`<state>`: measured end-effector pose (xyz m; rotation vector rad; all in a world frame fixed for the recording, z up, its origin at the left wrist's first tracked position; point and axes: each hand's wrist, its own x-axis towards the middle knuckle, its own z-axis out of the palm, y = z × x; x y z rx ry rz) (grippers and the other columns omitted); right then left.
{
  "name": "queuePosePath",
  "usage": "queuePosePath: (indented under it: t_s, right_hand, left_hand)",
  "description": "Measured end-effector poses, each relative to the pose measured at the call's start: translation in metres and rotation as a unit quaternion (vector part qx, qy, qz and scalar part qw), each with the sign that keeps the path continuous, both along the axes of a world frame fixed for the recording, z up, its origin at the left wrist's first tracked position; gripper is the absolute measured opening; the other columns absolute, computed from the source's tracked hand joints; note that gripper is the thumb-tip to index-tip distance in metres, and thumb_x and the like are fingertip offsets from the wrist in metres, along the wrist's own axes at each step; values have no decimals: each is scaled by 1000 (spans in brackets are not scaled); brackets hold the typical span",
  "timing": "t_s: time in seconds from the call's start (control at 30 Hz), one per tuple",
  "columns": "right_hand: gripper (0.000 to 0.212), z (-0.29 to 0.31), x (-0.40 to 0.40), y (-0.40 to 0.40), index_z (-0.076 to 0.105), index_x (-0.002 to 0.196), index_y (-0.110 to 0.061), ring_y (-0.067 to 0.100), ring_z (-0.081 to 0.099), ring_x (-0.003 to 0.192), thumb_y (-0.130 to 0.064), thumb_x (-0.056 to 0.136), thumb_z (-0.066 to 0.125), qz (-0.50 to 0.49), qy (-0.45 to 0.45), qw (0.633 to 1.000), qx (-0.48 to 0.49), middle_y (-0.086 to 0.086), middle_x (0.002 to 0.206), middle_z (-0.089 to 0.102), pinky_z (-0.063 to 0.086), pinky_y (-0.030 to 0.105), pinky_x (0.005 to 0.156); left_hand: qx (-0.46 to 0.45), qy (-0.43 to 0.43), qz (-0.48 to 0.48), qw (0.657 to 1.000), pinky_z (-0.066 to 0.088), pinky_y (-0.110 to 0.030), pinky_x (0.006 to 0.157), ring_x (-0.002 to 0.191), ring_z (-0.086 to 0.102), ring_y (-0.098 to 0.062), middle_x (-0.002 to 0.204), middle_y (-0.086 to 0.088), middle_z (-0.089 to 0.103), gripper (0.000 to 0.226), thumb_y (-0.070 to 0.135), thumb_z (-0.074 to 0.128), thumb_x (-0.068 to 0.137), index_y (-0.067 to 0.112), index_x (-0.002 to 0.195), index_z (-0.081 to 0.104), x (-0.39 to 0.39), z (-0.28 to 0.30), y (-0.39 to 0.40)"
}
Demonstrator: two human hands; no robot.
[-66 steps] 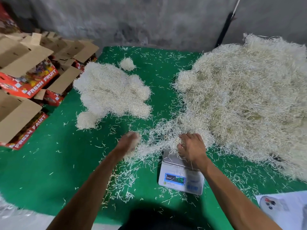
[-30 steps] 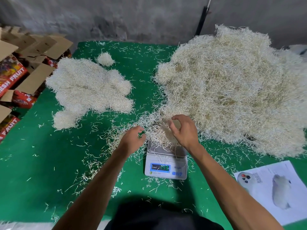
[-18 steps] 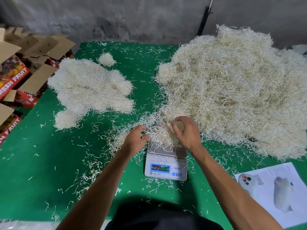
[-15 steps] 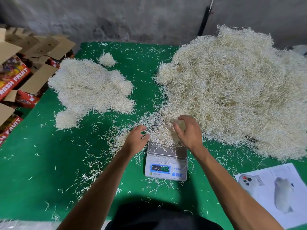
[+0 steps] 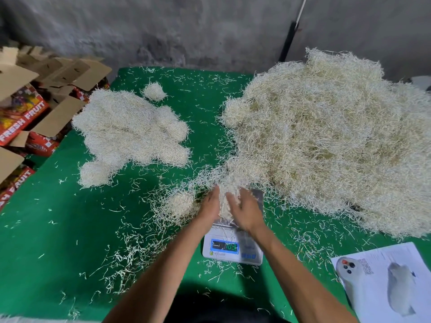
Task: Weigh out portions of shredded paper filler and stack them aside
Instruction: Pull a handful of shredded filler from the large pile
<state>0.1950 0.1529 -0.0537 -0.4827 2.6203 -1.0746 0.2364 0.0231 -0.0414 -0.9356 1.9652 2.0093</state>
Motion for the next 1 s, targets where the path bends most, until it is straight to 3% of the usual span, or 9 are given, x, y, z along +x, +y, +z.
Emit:
queuePosePath:
  t_s: [0.2,0.3,0.4,0.53,0.63,0.73,0.83,0.93,1.0]
  right_hand:
    - [68,15,18,-32,59,134,-25,0,59,117,-78,95,42,-7,-97,983,-157,-7,140,61,49,39,105]
    - [62,29,13,-40,66,117,-24,4,56,109,-77,96,42,8,33,988,-150,-11,117,63,45,33,97]
    - [71,46,-2,-54,51,134,-24,6,46,127,-79,90,52,-22,72,979,-187,-12,135,50,35,21,106]
    - [72,62,-31,-48,53,141,-25,-2,52,116,-77,92,49,-48,-29,970,-237,-17,134,60,47,32,104]
    - [36,66,-14,-57,66,105,-23,-12,58,89,-52,96,49,-9,31,968,-250,-28,98,66,52,33,84]
    - [43,82,-4,-85,65,132,-22,-2,50,129,-51,104,48,52,160,956,-239,-17,135,59,40,24,111]
    - [49,101,-30,-86,64,136,-26,2,54,124,-59,102,51,32,152,967,-203,-14,136,60,45,30,106]
    - [31,95,-41,-68,69,131,-16,16,54,131,-29,103,62,67,151,965,-205,-2,139,62,40,48,116]
    - [29,91,-27,-72,70,129,-17,10,46,140,-21,101,62,108,188,949,-229,-6,142,59,29,37,124]
  left_hand:
    - [282,-37,153,946,40,-50,113,133,54,-34,139,-16,60,73,72,48,92,18,141,58,-7,15,-13]
    - [292,-24,177,940,52,-48,101,125,59,-35,133,-21,59,63,59,42,101,11,139,54,-11,27,-22]
    - [358,-27,116,926,62,-38,79,102,72,-29,117,-19,69,49,48,48,103,8,128,60,-12,51,-17]
    - [389,-43,85,916,45,-56,107,135,42,-41,151,-33,28,72,47,49,100,15,156,18,-20,93,-33]
    - [379,24,233,896,48,-47,104,120,60,-36,127,-28,63,54,56,48,96,14,129,57,-31,109,-46]
    - [53,-29,127,990,46,-32,100,112,63,-21,125,-15,69,44,51,39,105,19,123,64,-15,96,-36]
    - [-75,-10,-46,996,45,-26,99,127,57,-29,141,-17,58,48,18,65,96,3,140,53,-16,92,-35]
    - [300,82,130,941,55,-28,73,88,69,-32,97,-21,70,29,21,51,97,-1,114,61,-40,116,-54]
    - [387,94,216,891,57,-31,74,83,70,-20,90,-11,69,35,31,38,104,7,112,62,-38,105,-61]
